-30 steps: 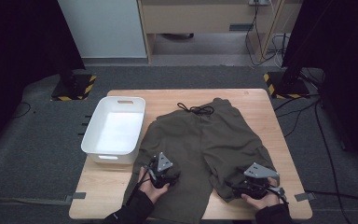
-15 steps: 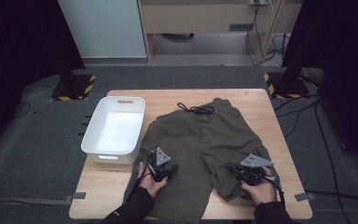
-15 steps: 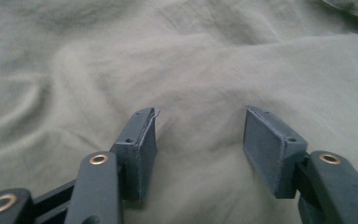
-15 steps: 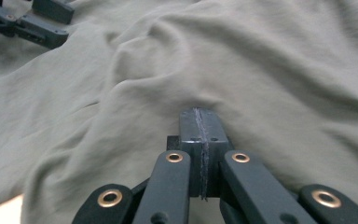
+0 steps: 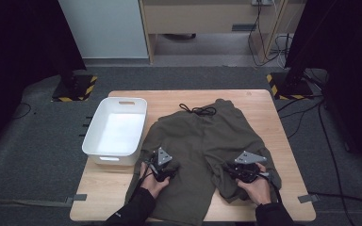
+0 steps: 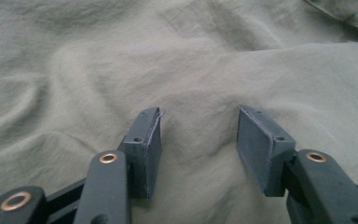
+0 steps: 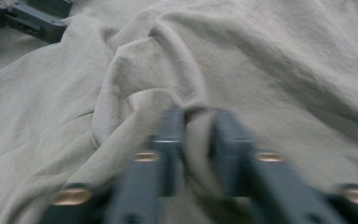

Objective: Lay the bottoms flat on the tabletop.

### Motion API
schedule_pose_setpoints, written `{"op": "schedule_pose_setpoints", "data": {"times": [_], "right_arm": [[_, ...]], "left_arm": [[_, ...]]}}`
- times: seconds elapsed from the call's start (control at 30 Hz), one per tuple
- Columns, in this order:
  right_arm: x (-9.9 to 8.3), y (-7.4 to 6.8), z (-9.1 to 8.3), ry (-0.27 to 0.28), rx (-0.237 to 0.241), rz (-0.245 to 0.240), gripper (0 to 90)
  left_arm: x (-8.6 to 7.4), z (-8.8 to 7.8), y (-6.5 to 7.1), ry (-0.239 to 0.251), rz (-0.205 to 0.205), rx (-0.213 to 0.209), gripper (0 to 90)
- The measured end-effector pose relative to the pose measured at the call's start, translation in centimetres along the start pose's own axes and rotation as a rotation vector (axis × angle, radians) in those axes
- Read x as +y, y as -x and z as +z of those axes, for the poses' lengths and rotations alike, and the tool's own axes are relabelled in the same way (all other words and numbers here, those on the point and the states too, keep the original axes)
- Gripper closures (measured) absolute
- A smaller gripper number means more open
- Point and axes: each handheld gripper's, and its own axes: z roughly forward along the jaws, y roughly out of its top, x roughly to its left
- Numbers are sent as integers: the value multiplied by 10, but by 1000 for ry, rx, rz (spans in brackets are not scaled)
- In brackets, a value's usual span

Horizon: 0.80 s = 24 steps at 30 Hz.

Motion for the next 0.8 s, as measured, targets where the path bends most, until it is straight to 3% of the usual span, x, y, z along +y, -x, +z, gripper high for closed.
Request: {"op": "schedule_pose_setpoints", "data": {"times": [0.17, 0.3, 0.4, 0.5, 0.67, 0.8], "right_arm": [[12, 12, -6, 55, -16, 53, 895], [20, 26, -1, 88, -81, 66, 893], [21, 36, 6, 65, -146, 53, 875], [20, 42, 7, 46, -181, 61, 776], [23, 32, -20, 126, -154, 31, 627], [11, 14, -38, 166, -106, 11, 550]], "left_arm": [[6, 7, -4, 4, 18, 25, 504], [18, 16, -9, -23, 28, 51, 515], [27, 25, -12, -35, 33, 76, 515], [34, 32, -15, -44, 42, 96, 515], [32, 34, -21, -27, -23, 87, 473], [27, 32, -21, -4, -21, 85, 458]]}}
